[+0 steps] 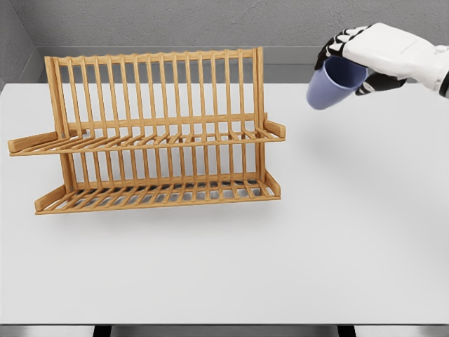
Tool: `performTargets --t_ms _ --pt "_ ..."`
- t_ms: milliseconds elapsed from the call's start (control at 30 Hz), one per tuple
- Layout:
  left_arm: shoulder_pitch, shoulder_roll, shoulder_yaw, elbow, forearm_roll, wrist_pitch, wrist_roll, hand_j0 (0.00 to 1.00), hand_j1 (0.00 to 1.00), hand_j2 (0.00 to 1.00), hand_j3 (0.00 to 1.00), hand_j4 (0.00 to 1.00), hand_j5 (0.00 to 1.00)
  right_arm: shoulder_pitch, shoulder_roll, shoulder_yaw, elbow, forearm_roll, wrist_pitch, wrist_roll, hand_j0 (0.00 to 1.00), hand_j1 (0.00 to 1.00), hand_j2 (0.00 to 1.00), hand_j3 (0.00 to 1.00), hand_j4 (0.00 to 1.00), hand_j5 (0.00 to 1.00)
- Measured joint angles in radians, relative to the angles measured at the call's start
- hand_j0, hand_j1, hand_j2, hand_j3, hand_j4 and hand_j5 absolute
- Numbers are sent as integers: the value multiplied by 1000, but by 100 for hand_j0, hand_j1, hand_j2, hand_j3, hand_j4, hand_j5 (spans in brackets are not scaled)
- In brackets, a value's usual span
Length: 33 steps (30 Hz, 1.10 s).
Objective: Right arm put cup on second shelf
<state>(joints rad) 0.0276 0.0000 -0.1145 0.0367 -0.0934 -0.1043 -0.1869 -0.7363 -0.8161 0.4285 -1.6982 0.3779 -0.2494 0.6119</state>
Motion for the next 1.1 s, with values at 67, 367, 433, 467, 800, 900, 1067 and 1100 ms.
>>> performTargets --t_ms 67,367,433,467,800,900,1067,1100 --pt "0 0 0 0 0 0 0 100 100 100 100 100 100 -5 0 -2 -7 0 -2 0 63 63 63 63 63 63" --pt "0 0 0 0 0 0 0 100 100 100 100 100 100 -15 9 -4 -52 -1 -15 0 64 64 64 64 64 64" --pt "0 0 0 0 0 0 0 100 100 100 100 100 100 -15 11 -5 -54 -1 -22 0 64 64 64 64 64 64" --pt "0 0 0 0 0 0 0 100 100 100 100 100 100 -15 12 -4 -55 -2 -25 0 64 64 64 64 64 64" --pt "0 0 0 0 0 0 0 100 100 100 100 100 100 -35 55 6 -57 -5 -129 0 64 64 64 64 64 64" --pt "0 0 0 0 0 0 0 100 100 100 100 100 100 -43 68 9 -57 -6 -165 0 64 64 64 64 64 64" --pt "0 0 0 0 0 0 0 100 100 100 100 100 100 -57 94 20 -57 -7 -200 0 64 64 64 64 64 64" --pt "0 0 0 0 0 0 0 100 100 100 100 100 100 -58 101 22 -57 -7 -202 0 64 64 64 64 64 64"
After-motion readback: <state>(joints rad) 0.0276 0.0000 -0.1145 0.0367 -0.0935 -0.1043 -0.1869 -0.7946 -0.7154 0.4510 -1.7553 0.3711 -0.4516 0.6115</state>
